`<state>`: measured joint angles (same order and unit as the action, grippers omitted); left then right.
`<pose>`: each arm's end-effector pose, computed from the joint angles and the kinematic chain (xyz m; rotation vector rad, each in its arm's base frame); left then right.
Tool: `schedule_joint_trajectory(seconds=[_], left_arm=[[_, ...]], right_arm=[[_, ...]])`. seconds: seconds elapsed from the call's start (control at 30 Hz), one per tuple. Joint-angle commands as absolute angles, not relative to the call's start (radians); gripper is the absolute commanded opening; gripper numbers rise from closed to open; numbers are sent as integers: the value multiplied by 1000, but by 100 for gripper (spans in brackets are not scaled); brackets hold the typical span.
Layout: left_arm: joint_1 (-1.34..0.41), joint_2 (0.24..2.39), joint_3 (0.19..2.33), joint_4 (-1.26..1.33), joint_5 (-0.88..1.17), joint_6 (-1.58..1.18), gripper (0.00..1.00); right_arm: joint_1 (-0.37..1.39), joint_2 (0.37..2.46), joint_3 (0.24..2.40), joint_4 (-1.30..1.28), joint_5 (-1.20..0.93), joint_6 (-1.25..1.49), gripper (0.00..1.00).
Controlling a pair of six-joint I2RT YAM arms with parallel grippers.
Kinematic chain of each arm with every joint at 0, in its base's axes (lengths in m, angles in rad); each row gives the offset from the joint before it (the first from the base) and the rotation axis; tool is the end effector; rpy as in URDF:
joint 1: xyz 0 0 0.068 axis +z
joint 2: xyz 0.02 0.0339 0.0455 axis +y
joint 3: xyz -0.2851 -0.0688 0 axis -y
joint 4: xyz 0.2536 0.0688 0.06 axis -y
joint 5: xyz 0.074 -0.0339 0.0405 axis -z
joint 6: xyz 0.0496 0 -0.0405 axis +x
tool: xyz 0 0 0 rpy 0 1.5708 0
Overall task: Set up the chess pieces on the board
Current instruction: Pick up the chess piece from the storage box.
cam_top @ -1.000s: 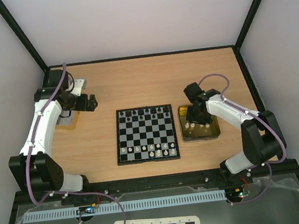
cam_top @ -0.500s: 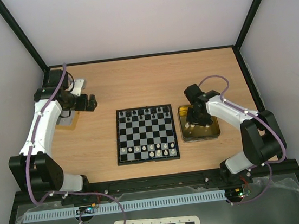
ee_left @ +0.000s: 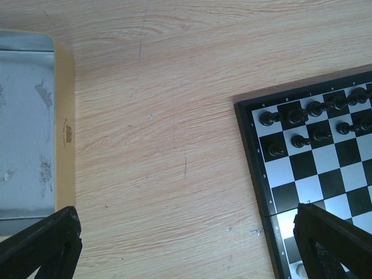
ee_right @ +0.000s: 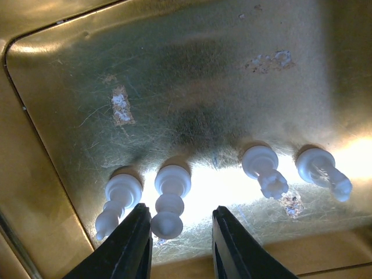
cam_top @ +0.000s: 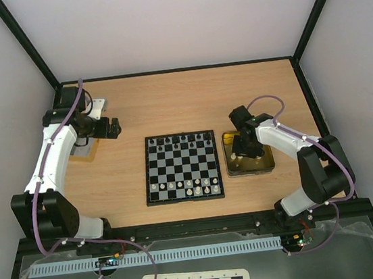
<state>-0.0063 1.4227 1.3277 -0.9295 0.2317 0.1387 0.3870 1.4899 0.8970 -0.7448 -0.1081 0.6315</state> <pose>0.2995 -0.0133 0.3267 0.2699 2.5586 -0.2509 0.2474 0.1066 0.1857 0.3441 2.9549 0.3103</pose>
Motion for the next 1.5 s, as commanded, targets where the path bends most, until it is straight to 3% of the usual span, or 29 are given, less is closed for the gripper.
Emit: schedule_joint_trajectory(seconds=[0.0, 0.47, 0.73, 0.97, 1.17, 1.47], left_arm=[[-8, 1424, 1319, -938, 224, 144, 99], [-8, 1429, 1323, -941, 217, 144, 99], [-8, 1434, 1328, -945, 216, 146, 99], [-8, 1443, 1324, -936, 228, 145, 99], [-8, 1444, 1326, -933, 235, 143, 99], [-8, 1432, 1324, -928, 246, 141, 99]], right_arm=[[394, 1504, 885, -732, -107, 623, 27], [394, 1537, 888, -716, -107, 615, 22], [394, 1539, 915, -741, -78, 609, 4], [413, 1499, 1002, -850, -17, 594, 2], [510, 1460, 1132, -970, -6, 629, 2], [880, 1524, 1299, -1041, -12, 837, 2]])
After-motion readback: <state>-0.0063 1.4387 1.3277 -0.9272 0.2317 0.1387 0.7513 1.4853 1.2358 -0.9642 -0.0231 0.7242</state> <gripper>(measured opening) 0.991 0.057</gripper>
